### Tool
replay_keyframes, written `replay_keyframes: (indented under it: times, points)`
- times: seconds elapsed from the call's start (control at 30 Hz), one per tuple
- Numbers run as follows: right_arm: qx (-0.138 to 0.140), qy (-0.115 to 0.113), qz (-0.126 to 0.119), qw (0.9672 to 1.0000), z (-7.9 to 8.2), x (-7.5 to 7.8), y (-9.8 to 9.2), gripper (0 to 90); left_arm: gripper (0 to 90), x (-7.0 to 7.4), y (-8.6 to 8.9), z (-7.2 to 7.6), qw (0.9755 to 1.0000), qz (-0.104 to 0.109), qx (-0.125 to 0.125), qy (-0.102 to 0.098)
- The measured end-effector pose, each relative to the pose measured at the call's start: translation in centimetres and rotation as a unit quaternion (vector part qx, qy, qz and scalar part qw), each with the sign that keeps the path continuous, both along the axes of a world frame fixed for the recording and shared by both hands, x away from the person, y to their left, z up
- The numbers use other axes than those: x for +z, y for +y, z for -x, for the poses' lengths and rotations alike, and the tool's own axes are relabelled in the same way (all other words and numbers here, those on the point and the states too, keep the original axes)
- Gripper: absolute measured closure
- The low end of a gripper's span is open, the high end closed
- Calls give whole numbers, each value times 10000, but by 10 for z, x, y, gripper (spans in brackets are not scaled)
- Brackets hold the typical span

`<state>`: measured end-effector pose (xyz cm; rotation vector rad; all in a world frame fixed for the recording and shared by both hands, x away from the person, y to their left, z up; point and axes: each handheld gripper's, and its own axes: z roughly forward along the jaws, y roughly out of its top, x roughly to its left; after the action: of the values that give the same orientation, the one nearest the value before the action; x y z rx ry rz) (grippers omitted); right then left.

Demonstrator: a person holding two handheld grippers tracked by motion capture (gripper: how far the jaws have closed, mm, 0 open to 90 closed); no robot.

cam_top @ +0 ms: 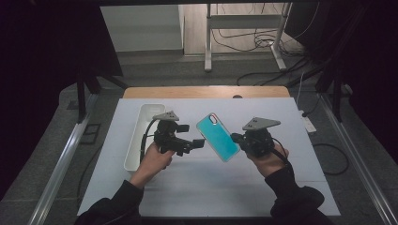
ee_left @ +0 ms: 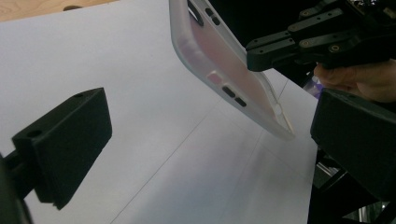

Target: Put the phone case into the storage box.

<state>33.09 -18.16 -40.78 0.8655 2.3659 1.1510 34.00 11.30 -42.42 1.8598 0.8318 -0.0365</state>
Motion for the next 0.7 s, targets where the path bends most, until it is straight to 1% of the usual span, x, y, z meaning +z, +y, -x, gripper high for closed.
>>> replay_keyframes:
  times: [0.1,0.17,0.33,0.53,0.7]
  points:
    - [45,-7,2,10000,1,0,4,886,0,-1,0,-1,10000,57,2,60]
    - [81,-11,13,10000,2,-1,7,886,0,0,0,0,10000,59,7,21]
    - [128,-28,9,9999,4,-1,11,886,0,0,-2,0,10000,73,-5,22]
    - [243,-76,-14,9997,8,-1,19,885,3,-4,-4,-2,9998,30,18,177]
    - [316,-102,-8,9994,11,-1,24,886,7,-6,-6,-3,9997,17,-21,223]
